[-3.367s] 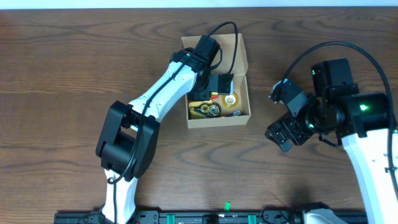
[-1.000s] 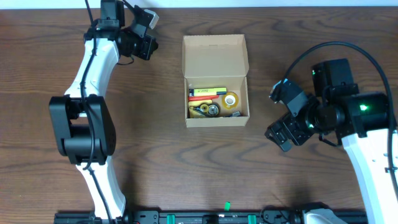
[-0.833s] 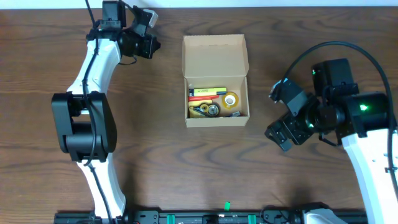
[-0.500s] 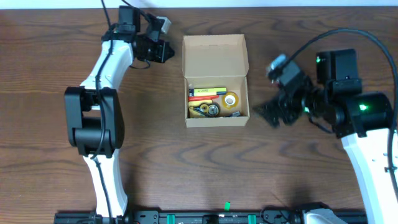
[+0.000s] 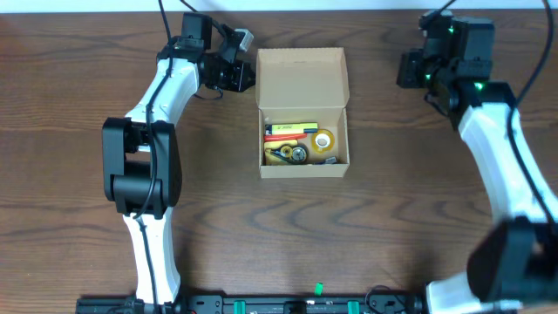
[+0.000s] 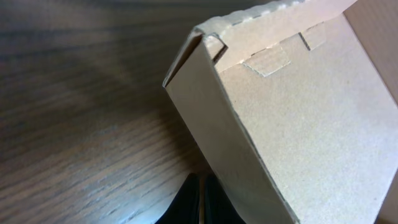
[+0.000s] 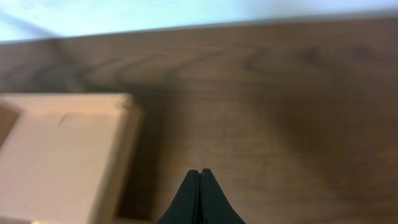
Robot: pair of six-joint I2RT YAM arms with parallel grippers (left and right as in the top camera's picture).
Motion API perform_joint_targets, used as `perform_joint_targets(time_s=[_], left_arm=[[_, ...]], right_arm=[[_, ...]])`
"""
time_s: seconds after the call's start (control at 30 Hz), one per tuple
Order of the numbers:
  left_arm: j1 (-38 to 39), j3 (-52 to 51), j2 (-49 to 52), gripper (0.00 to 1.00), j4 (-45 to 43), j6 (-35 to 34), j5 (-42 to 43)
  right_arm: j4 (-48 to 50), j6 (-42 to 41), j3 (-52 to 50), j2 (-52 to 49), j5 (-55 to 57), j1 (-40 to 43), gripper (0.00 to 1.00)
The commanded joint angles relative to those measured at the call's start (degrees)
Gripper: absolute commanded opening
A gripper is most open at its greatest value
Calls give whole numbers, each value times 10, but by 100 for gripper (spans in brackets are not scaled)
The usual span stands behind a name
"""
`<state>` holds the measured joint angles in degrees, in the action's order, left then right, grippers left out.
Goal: Pack container
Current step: 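Move both grippers to the box's back lid flap, then push the lid flap forward with both grippers to close the box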
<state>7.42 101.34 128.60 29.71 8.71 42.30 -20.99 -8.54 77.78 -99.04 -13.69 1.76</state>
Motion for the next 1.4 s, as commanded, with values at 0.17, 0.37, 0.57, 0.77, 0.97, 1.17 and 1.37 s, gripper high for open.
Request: perform_joint_targets(time_s=[0.17, 0.37, 0.57, 0.77, 0.97, 1.17, 1.37], left_arm=[[4, 4, 12, 6, -6, -15, 27], [4, 4, 12, 6, -6, -15, 28], [4, 4, 12, 6, -6, -15, 28], [4, 4, 12, 6, -5, -15, 28], [4, 4, 12, 6, -3, -15, 28], [2, 4, 11, 6, -4, -15, 64], [-18, 6, 0, 6, -4, -15, 133]], right_arm=[[167, -208, 1, -200, -172, 30, 1], [247, -268, 1, -279, -191, 14, 1], [323, -302, 29, -343, -244, -31, 1], [324, -284, 83, -361, -267, -70, 1], [360, -269, 103, -361, -357, -73, 1], [422, -270, 103, -361, -463, -70, 1], [477, -285, 103, -360, -549, -54, 1]])
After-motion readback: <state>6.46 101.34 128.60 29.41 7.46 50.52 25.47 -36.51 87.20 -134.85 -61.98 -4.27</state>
